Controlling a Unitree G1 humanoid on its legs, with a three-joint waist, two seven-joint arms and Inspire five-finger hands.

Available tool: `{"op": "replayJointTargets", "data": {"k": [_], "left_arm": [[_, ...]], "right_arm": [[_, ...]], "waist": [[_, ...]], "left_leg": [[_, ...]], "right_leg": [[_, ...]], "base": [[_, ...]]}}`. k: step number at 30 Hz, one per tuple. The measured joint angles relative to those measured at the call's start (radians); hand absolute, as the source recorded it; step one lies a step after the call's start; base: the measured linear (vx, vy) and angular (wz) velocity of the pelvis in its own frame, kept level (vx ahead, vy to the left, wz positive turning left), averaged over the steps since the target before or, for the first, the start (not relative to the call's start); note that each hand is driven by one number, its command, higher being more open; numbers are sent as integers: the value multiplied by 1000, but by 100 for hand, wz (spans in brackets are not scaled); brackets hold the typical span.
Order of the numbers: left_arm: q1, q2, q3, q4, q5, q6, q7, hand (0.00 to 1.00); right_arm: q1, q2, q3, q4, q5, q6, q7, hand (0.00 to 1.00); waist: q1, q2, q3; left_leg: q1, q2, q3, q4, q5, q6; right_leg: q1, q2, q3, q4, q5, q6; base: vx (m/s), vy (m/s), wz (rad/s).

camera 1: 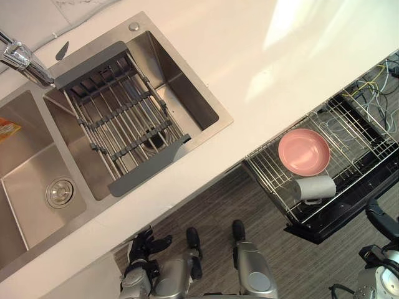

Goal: Walk over to the sink, pick up the cup, carry it to the dishwasher, place the cup inside the dishwasher, then close the dishwasher door

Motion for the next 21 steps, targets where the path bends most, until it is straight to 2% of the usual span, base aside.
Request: {"op": "replayJointTargets", "data": {"k": [6, 14, 21], "left_arm": [[-3, 13, -1, -10, -1, -3, -12, 90], [-7, 49, -23, -12, -1, -4, -29, 90], [-8, 88, -59, -10, -3, -14, -36, 90]], "right_arm": [[-1, -3, 127, 89, 173, 1, 104, 90], [-19, -29, 217, 147, 406, -71, 134, 90], [-90, -82, 287, 199, 461, -110, 141, 90]], "waist": [[4, 0, -1], [11, -2, -2], [17, -4, -4]], "left_leg": [[-37, 18, 6, 58, -28, -3], [-57, 29, 0, 102, -32, -8], [-93, 24, -27, 104, -20, -19]], "right_leg": [[-16, 10, 4, 12, -11, -7], [-46, 16, -2, 65, -27, -8], [-79, 12, -23, 88, -33, -11]], "base": [[12, -10, -3], [-3, -9, 1], [-107, -29, 8]]}}
